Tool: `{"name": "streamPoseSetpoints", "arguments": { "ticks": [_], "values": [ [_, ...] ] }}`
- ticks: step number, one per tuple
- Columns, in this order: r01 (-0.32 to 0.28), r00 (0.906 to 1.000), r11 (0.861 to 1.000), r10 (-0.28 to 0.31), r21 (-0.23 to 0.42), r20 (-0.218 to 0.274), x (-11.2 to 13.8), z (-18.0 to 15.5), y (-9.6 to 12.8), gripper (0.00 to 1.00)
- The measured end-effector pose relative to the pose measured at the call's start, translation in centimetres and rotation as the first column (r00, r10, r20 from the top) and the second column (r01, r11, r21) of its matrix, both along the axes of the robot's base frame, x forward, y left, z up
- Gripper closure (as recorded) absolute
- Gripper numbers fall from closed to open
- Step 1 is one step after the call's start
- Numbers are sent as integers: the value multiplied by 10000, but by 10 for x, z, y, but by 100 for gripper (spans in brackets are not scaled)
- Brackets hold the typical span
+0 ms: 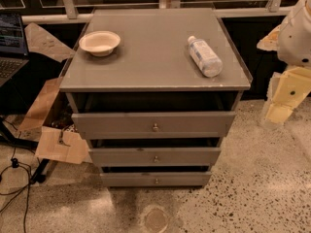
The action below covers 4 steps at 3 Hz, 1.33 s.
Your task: Open top drawer
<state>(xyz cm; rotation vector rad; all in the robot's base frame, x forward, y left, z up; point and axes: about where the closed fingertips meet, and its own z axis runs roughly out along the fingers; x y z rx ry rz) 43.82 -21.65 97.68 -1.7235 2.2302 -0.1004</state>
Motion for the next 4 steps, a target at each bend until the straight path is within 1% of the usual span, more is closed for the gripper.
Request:
{"name": "streamPoseSetpoints", "arguments": {
  "ticks": [1,2,3,4],
  "values": [
    [0,10000,10000,0,0,0,0,0,0,0],
    [-112,9998,9997,116,-215,189,0,6,-2,0],
    [705,9932,9926,-790,987,859,-4,-1,-10,0],
    [1170,9818,9498,-1546,2903,1102,3,-28,-3,0]
  ]
}}
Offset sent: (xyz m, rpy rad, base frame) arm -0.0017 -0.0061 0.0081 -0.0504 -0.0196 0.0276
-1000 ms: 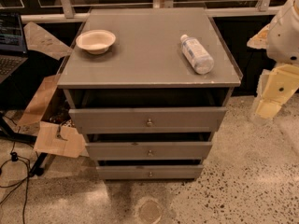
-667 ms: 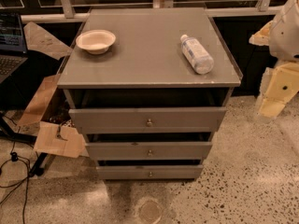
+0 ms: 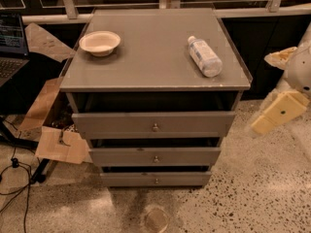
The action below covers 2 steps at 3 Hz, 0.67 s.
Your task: Open top drawer
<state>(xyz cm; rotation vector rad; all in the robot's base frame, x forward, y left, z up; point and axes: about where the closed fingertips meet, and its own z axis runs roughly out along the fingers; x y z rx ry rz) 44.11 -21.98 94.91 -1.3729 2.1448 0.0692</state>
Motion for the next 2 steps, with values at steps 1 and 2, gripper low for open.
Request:
{"name": "streamPoseSetpoints", "arguments": {
  "ticks": [1,2],
  "values": [
    [-6,9943,9823,-194,1875,1047,33,-12,1,0],
    [-1256,9780,9238,541,3617,2015,78,-19,6,0]
  ]
}}
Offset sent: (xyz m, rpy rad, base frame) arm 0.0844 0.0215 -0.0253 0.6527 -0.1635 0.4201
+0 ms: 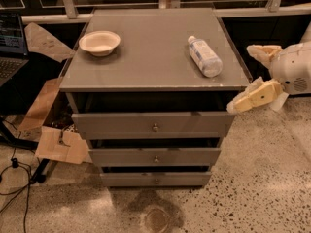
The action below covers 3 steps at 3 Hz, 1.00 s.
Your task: Open top drawer
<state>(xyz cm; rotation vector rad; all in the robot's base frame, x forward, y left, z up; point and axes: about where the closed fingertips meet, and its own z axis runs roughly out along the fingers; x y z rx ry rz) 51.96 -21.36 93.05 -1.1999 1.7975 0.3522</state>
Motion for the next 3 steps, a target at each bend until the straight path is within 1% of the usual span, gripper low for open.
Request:
{"name": "streamPoseSetpoints", "arguments": {
  "ticks": [1,2,3],
  "values": [
    [-399,9986,9983,384,431,356,15,-7,-2,0],
    [-392,9987,9985,379,377,338,14,-7,-2,0],
    [-963,9951,9922,944,791,281,15,-25,11,0]
  ]
}}
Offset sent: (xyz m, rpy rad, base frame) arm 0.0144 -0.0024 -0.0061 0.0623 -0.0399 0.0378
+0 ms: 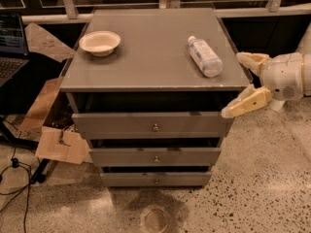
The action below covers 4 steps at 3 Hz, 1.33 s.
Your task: Open top drawer
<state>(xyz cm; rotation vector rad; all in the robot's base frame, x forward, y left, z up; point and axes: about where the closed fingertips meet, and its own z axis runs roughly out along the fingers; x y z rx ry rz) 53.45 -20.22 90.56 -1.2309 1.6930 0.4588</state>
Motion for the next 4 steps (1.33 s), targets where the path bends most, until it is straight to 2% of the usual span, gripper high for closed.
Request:
{"name": "streamPoseSetpoints", "arguments": {
  "ticks": [1,2,3,4],
  "values": [
    [-1241,9921,9902,1250,643,-101,2,-34,22,0],
    [-1130,9920,9927,1151,430,-512,-4,-63,25,0],
    [-285,9953,9996,278,-63,-927,-13,-90,23,0],
    [-119,9956,9999,110,-99,-932,-11,-97,24,26]
  ]
}}
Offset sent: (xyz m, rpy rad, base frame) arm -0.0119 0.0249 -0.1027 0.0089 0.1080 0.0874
